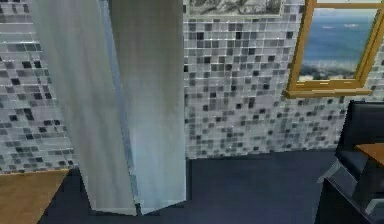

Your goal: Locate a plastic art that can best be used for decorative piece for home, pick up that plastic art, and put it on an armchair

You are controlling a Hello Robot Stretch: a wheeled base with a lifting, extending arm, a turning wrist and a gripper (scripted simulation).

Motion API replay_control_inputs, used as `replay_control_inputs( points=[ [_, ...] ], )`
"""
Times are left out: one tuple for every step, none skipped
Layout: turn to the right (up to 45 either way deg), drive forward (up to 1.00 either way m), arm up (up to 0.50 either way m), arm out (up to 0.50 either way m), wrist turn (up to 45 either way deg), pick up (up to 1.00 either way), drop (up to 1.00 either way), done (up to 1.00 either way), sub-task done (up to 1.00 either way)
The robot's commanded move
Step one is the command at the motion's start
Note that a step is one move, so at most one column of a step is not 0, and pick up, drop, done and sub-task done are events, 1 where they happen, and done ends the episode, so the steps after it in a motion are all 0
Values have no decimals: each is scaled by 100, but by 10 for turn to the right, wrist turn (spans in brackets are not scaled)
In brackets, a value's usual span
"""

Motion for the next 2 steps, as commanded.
replay_control_inputs(
  points=[
    [-240, 0, 0, 0, 0, 0, 0, 0, 0],
    [450, 0, 0, 0, 0, 0, 0, 0, 0]
  ],
)
